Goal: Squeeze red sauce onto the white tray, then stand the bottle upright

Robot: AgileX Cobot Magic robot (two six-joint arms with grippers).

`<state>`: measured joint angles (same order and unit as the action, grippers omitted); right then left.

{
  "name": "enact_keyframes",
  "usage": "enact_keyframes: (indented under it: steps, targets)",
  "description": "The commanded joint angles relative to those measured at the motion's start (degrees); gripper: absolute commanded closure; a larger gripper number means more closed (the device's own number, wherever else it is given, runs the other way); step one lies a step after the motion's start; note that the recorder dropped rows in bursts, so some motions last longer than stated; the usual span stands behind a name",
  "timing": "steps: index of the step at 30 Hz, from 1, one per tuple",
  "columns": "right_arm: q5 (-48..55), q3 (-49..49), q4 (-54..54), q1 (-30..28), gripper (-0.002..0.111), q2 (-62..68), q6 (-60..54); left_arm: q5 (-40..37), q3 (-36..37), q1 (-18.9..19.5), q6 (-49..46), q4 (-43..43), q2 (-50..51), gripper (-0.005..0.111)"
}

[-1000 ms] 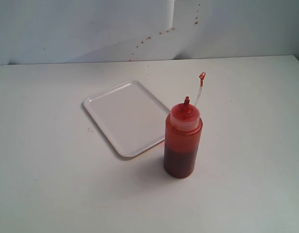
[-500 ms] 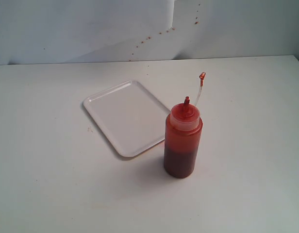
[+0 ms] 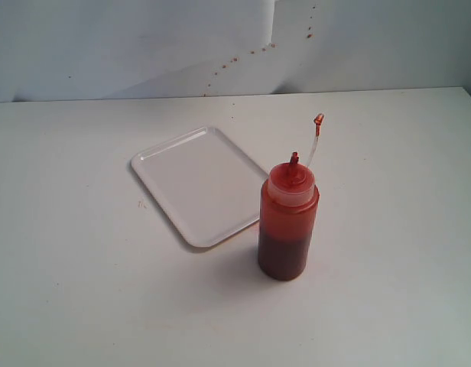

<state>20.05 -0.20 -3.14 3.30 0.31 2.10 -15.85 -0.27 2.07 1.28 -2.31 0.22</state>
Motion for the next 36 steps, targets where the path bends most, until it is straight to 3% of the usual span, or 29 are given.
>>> enact_keyframes:
  steps: [1,8,18,36]
  targets:
    - [-0.23,0.20,0.39,0.19,0.108,-0.31,-0.14,0.63,0.27,0.04,-0.05,0.06,-0.22,0.107]
    - [-0.23,0.20,0.39,0.19,0.108,-0.31,-0.14,2.34,0.27,0.04,-0.05,0.47,-0.22,0.107]
    - [-0.23,0.20,0.39,0.19,0.108,-0.31,-0.14,12.98,0.27,0.04,-0.05,0.47,-0.22,0.107]
    - [-0.23,0.20,0.39,0.19,0.108,-0.31,-0.14,12.99,0.27,0.04,-0.05,0.21,-0.22,0.107]
